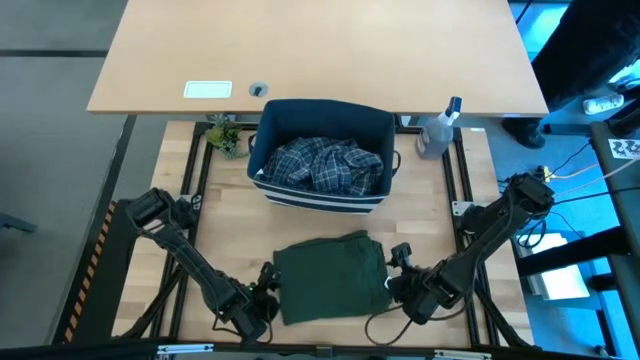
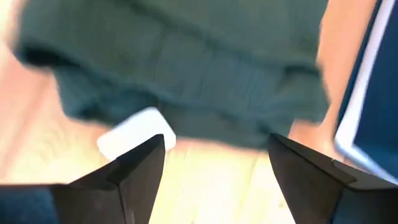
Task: Fold Laundry from Bin
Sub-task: Put the green polo shirt into the laundry bin
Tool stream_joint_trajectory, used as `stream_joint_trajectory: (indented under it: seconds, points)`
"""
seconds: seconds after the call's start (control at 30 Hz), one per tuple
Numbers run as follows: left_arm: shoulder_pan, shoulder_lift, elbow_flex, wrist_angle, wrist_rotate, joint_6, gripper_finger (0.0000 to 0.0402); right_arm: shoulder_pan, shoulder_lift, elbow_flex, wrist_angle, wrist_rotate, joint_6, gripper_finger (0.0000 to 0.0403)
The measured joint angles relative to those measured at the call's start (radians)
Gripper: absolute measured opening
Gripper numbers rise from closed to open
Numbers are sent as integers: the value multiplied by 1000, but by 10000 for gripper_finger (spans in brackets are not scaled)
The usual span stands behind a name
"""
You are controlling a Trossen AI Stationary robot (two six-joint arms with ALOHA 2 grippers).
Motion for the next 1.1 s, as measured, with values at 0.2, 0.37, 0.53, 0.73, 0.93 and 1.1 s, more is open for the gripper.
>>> stream_joint_trajectory:
  seconds: [0.2,0.37,0.53,0.73,0.93,1.1]
  points:
    - [-21,-1,-80,41,14,78,187,0,-4,-127,59,-25,72,276]
    - [-12,6,-89,70,-101,168,187,0,-6,-217,154,-35,70,265]
    - [3,26,-89,107,-108,277,187,0,-6,-267,178,-34,71,273]
    - [14,77,-87,151,-121,396,187,0,-8,-283,213,1,58,286]
    - [58,92,-87,219,-176,468,187,-2,-8,-284,252,59,-30,287]
    - [96,91,-89,271,-149,498,187,-3,-7,-284,338,90,-143,287]
